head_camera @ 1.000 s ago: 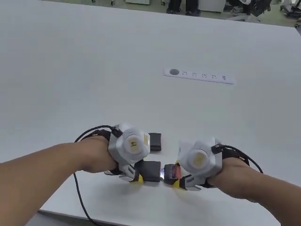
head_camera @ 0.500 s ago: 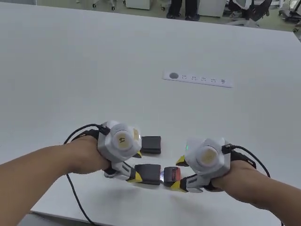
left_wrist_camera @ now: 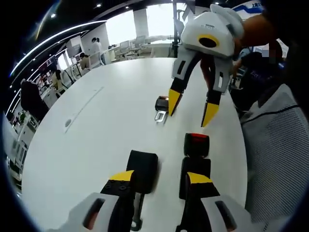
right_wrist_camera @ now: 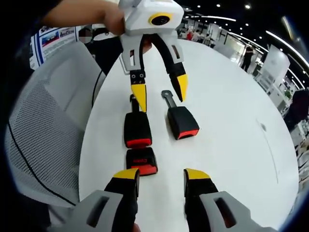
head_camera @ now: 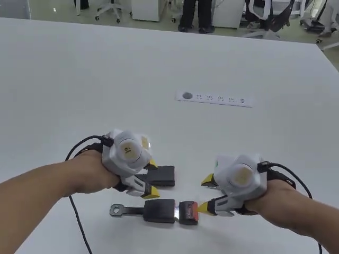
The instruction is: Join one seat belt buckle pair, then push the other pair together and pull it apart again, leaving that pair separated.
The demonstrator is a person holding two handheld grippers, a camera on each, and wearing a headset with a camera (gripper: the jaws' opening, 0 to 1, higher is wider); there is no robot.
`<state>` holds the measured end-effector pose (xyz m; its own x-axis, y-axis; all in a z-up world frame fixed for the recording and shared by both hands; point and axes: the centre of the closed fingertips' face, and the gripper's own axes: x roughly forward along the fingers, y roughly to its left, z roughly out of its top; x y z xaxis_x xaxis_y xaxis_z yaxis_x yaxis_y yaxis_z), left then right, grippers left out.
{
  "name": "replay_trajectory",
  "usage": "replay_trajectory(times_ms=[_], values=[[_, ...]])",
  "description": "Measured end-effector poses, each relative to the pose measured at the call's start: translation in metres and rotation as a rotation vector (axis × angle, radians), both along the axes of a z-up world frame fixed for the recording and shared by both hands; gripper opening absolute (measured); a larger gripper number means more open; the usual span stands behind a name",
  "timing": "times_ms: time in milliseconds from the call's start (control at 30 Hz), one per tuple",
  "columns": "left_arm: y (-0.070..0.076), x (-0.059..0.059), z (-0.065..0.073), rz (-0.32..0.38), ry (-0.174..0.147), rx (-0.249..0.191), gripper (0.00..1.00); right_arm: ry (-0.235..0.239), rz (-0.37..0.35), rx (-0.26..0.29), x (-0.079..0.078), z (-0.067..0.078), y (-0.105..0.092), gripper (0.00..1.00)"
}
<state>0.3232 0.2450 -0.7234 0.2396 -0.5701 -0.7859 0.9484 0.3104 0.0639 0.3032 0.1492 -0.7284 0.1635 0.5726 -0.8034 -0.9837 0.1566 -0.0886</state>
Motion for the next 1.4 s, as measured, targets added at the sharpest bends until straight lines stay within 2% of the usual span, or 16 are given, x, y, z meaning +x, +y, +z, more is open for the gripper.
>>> replay_trajectory(times_ms=[167,267,367,500,567,633,800,933,1067,1133,1200,1233,1267,1400], values=[[-0.001,0.014,-0.001,0.006,-0.003,0.001,0.43,-0.008,-0.027,-0.007,0.019,-0.001,-0.016,0.33],[-0.003,0.019,-0.002,0.004,0.000,0.004,0.43,-0.011,-0.039,-0.017,0.024,-0.002,-0.025,0.33],[0.002,0.031,-0.008,0.005,0.008,0.004,0.44,-0.013,-0.055,-0.029,0.036,-0.005,-0.038,0.33],[0.003,0.037,-0.013,0.006,0.020,0.002,0.44,-0.010,-0.066,-0.050,0.049,-0.012,-0.053,0.33],[0.006,0.040,-0.020,-0.008,0.028,0.010,0.45,-0.010,-0.061,-0.060,0.051,-0.013,-0.059,0.34],[0.007,0.041,-0.024,-0.024,0.034,0.017,0.45,-0.003,-0.064,-0.069,0.051,-0.012,-0.063,0.34],[0.008,0.042,-0.034,-0.059,0.052,0.029,0.45,0.008,-0.051,-0.091,0.060,-0.025,-0.071,0.34],[0.007,0.043,-0.045,-0.085,0.067,0.045,0.44,0.020,-0.001,-0.133,0.057,-0.034,-0.072,0.34],[0.003,0.040,-0.046,-0.119,0.078,0.061,0.40,0.037,0.020,-0.150,0.056,-0.046,-0.075,0.34],[0.003,0.039,-0.049,-0.136,0.081,0.068,0.37,0.045,0.026,-0.154,0.055,-0.047,-0.076,0.33],[0.007,0.036,-0.053,-0.191,0.067,0.133,0.35,0.054,0.028,-0.159,0.054,-0.048,-0.076,0.32],[0.010,0.033,-0.055,-0.212,0.072,0.152,0.34,0.060,0.029,-0.157,0.055,-0.050,-0.076,0.32],[0.002,0.036,-0.050,-0.191,0.071,0.110,0.34,0.063,0.032,-0.157,0.055,-0.052,-0.076,0.32],[0.000,0.033,-0.050,-0.218,0.076,0.103,0.34,0.074,0.054,-0.155,0.057,-0.055,-0.077,0.33]])
